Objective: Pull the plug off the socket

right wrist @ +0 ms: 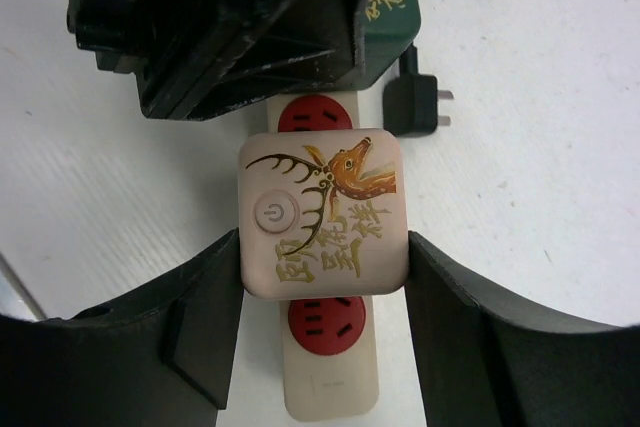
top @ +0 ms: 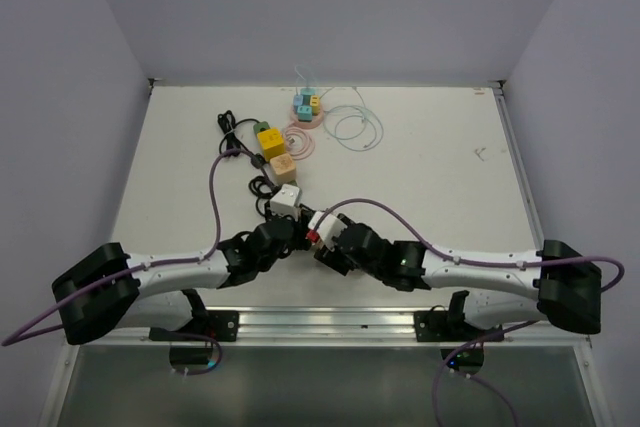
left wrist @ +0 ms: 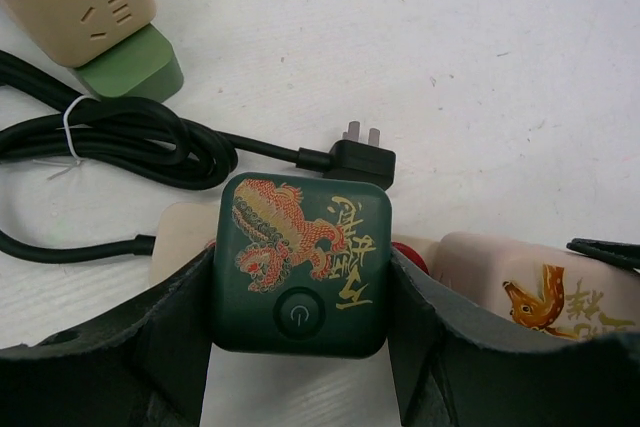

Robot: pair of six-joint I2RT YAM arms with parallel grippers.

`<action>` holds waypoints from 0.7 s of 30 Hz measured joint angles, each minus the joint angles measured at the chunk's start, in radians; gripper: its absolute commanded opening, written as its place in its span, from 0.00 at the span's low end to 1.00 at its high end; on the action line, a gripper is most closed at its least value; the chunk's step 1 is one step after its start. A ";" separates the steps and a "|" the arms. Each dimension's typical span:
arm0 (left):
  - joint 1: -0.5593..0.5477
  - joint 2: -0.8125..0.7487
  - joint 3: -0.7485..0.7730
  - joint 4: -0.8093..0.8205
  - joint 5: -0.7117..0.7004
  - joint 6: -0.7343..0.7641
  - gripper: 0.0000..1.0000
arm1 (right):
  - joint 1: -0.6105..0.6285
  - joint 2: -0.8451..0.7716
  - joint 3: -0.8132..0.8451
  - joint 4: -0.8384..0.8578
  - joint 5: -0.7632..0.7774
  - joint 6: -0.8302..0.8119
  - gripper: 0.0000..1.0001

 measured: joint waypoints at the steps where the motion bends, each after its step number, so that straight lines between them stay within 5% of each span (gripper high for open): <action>1: 0.000 0.016 0.017 -0.019 0.002 0.001 0.00 | 0.019 0.016 0.006 -0.010 0.035 -0.009 0.07; 10: 0.000 0.086 0.101 -0.091 0.027 0.000 0.00 | 0.082 0.025 -0.014 -0.019 0.185 -0.040 0.10; 16: 0.002 0.077 0.048 0.025 0.035 -0.010 0.00 | -0.211 -0.172 -0.104 0.041 -0.201 0.105 0.11; 21: -0.003 0.067 -0.017 0.150 0.028 -0.006 0.00 | -0.383 -0.172 -0.105 0.071 -0.454 0.180 0.08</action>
